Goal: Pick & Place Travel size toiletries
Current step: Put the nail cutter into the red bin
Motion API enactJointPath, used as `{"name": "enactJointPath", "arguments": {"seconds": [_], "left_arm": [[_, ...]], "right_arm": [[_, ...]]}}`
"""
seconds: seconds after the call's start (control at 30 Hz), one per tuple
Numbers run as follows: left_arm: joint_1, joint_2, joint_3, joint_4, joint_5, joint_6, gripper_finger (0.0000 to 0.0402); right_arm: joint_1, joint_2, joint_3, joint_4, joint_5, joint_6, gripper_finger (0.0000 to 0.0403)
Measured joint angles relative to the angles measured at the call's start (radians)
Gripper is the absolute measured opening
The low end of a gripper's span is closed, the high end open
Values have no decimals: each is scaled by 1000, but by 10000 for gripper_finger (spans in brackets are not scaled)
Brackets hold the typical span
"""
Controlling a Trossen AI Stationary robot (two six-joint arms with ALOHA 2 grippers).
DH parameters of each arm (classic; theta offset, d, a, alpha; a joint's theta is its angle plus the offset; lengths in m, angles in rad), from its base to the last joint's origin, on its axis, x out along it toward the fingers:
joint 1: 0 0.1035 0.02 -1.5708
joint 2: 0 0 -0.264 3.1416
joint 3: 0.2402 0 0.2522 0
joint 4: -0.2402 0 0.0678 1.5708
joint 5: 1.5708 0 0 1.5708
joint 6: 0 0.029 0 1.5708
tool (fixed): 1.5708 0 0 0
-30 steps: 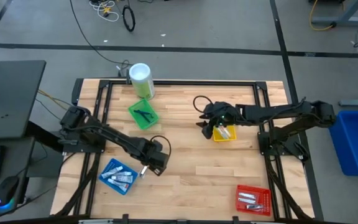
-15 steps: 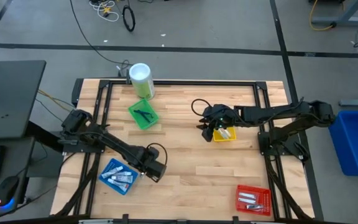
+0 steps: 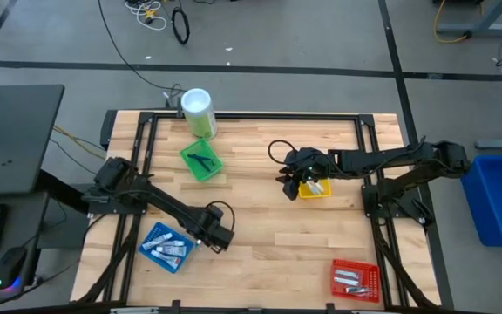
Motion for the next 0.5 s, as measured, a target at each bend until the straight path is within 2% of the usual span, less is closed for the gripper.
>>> {"name": "enactJointPath", "arguments": {"seconds": [0.33,0.5], "left_arm": [[5,-18,-121,179,34,48,168],[3,-58,-123,187,-22,51,134]], "right_arm": [[0,0,0,7,1,-3,178],[0,0,0,12,2,-12,186]]}}
